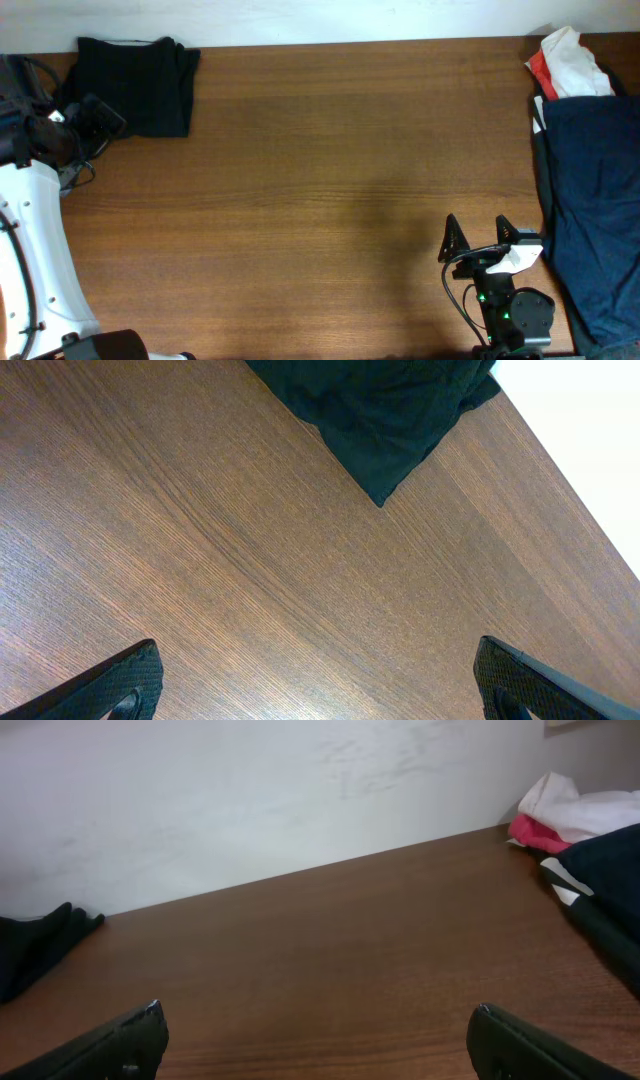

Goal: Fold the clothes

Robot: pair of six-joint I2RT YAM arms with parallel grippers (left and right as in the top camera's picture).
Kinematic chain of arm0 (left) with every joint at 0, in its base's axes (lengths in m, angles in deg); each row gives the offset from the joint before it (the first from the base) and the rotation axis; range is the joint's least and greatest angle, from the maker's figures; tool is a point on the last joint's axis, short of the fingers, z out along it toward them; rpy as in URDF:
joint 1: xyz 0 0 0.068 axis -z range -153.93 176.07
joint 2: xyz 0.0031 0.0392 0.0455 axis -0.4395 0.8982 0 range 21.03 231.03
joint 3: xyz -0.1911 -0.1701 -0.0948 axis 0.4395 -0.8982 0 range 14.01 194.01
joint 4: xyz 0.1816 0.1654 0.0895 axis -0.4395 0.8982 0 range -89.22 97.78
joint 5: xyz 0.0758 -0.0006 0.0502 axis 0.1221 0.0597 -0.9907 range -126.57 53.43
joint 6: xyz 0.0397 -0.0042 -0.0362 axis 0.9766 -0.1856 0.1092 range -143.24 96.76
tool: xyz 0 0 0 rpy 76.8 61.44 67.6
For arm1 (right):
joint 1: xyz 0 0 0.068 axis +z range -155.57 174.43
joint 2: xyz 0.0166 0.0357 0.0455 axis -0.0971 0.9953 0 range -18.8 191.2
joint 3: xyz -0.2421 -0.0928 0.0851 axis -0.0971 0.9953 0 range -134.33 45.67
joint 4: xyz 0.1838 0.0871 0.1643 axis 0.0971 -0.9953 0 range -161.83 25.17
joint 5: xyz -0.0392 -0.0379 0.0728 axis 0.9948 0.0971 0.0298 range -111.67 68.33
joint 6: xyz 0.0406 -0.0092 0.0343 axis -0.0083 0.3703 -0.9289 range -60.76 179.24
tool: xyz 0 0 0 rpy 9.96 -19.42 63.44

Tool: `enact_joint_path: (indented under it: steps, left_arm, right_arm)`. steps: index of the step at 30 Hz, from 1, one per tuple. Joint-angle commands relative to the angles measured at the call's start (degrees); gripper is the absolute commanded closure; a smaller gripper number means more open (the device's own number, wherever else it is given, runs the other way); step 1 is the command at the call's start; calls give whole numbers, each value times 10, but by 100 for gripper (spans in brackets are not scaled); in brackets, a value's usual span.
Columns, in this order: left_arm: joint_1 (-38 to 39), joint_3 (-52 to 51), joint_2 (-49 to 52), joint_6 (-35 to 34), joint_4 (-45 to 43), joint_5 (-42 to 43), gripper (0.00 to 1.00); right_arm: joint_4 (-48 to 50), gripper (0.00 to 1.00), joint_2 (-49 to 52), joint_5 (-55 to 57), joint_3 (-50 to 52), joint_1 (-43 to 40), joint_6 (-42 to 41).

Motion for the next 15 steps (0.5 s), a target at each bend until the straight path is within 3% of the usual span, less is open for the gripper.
enact_joint_path:
  steps: [1, 15]
  left_arm:
    - [1, 0, -1, 1, 1, 4, 1]
    - [4, 0, -17, 1, 4, 4, 1]
  right_arm:
    - [-3, 1, -3, -9, 3, -4, -3]
    - [-3, 1, -3, -9, 3, -4, -3]
